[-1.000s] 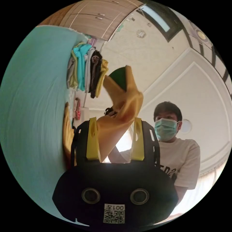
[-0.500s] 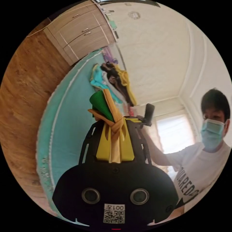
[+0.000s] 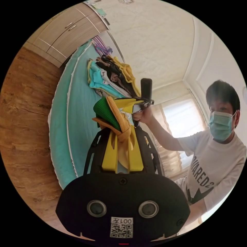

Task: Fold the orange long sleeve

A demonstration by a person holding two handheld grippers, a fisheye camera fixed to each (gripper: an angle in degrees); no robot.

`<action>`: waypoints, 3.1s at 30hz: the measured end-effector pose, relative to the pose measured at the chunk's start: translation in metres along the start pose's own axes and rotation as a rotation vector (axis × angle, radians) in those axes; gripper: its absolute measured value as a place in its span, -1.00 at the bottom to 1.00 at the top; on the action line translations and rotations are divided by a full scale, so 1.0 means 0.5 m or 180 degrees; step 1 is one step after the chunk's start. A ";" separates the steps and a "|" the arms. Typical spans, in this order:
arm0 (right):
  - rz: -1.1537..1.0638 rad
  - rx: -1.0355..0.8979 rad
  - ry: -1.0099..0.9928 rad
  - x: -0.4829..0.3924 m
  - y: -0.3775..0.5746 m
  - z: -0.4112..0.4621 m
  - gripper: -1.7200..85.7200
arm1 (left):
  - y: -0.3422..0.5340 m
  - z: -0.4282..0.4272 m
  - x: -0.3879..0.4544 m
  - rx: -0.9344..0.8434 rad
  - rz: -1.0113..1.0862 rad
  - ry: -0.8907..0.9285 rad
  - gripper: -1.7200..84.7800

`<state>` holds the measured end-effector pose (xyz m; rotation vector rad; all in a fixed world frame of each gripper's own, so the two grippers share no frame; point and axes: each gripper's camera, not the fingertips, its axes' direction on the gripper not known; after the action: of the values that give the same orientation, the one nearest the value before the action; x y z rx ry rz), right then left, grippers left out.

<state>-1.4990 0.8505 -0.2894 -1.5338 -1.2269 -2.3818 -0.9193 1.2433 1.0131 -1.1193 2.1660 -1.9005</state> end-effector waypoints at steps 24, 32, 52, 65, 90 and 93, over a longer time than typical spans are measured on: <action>-0.1081 0.0633 -0.0291 -0.025 0.263 -0.072 -0.93 | 0.072 0.301 0.325 -0.0991 0.1531 -0.1186 -0.89; -0.1255 0.0741 0.0334 -0.128 0.641 -0.168 -0.92 | 0.210 0.654 0.582 -0.1421 0.2079 -0.0715 -0.84; 0.1541 0.0483 0.1053 0.006 1.313 0.176 -0.77 | 0.578 0.999 0.397 -0.2343 0.0858 -0.2928 -0.68; 0.1789 -0.0044 0.1757 0.008 1.218 0.286 -0.91 | 0.586 1.015 0.326 -0.2301 0.1070 -0.2803 -0.97; 0.0957 0.0100 0.1093 0.409 0.818 0.314 -0.73 | 0.659 0.956 0.190 -0.2320 0.1196 -0.2596 -0.96; 0.1023 -0.0001 0.0870 0.476 0.764 0.363 -0.79 | 0.663 0.943 0.177 -0.2317 0.1243 -0.2535 -0.98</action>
<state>-1.3172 0.7897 0.1566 -1.2399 -0.8524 -2.2803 -0.9161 0.7928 0.6430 -1.1157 2.3056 -0.3604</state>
